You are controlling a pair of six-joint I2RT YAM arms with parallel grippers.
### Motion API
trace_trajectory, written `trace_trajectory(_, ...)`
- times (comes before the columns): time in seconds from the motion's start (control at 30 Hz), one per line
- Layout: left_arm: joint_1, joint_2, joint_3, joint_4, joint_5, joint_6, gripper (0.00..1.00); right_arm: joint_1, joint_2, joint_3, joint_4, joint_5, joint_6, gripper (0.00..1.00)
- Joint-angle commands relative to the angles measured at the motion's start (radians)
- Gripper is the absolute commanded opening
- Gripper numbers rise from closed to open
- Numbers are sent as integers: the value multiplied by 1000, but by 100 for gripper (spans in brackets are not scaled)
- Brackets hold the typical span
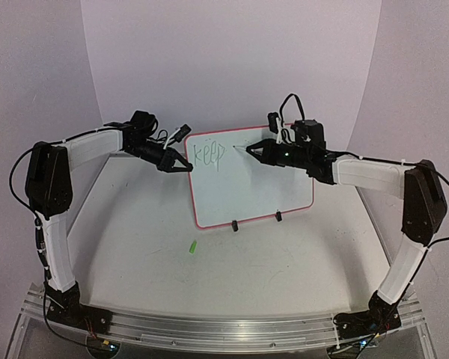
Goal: Write a sentence on the whiteboard
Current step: Write a sentence at the corner of the board.
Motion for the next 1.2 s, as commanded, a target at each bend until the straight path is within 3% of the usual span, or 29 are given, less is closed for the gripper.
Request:
trace_trajectory(0.0,-18,-21,-11,-15,-66,58,0,-1,8,8,23,55,-9,0)
trace_trajectory(0.83,-18,-25,-7,-18,-70,58,0,-2,-112,-72,44,28,10,0)
trace_trajectory(1.17,-18,-24,-6,-20,-68,59,0,-2,-59,-15,40,70,6,0)
